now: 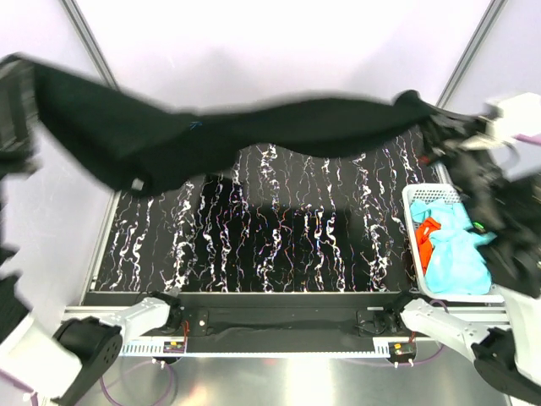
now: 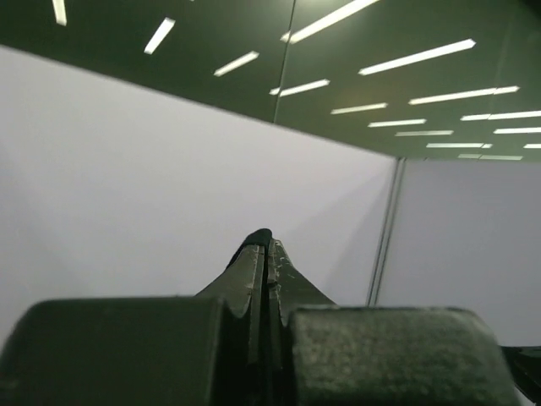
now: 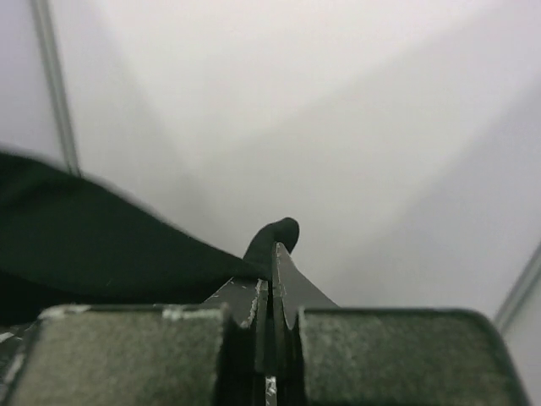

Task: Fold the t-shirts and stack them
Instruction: Flatten the tshirt out

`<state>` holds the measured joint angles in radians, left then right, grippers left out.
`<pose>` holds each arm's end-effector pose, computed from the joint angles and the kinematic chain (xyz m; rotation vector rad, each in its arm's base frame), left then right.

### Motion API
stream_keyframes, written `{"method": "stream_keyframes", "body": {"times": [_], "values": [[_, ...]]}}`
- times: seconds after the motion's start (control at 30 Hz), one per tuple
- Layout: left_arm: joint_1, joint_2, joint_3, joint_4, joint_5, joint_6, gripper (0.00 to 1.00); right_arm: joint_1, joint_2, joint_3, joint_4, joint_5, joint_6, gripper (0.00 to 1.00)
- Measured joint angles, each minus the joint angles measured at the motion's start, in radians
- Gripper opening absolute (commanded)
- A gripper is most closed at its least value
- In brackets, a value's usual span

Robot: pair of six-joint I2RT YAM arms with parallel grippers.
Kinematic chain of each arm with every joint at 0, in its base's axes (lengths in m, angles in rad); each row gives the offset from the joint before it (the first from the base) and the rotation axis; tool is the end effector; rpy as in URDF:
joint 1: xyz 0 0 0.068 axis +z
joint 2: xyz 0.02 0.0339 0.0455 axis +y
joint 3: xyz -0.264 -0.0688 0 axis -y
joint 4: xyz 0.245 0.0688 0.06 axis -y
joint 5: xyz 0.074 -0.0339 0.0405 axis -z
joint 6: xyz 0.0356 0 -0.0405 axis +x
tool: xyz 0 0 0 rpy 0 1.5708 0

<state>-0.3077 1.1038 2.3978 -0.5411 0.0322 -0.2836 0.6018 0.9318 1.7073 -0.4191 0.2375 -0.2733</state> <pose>-0.0095 0.0018 0.6762 0.0408 0.8294 -0.5707 0.0849 0.0482 0.5777 -0.3240 1.1824 0.1422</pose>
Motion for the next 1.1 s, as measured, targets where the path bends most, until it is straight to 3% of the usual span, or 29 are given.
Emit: {"method": "stream_keyframes", "body": {"times": [0.27, 0.53, 0.8, 0.97, 1.1], "values": [[0.000, -0.054, 0.046, 0.077, 0.022, -0.058, 0.00, 0.000, -0.018, 0.140, -0.044, -0.074, 0.154, 0.00], [0.004, 0.054, -0.033, 0.113, 0.022, -0.005, 0.00, 0.000, 0.158, 0.124, -0.026, 0.028, 0.193, 0.00], [0.183, 0.512, -0.184, 0.132, 0.109, 0.071, 0.00, -0.075, 0.566, -0.037, 0.092, 0.106, 0.167, 0.00], [0.264, 0.808, -0.223, 0.160, 0.178, 0.057, 0.00, -0.185, 0.812, -0.045, 0.121, 0.165, 0.158, 0.00], [0.298, 0.944, -0.233, 0.232, 0.214, 0.027, 0.00, -0.269, 0.948, -0.025, 0.137, 0.197, 0.163, 0.00]]}}
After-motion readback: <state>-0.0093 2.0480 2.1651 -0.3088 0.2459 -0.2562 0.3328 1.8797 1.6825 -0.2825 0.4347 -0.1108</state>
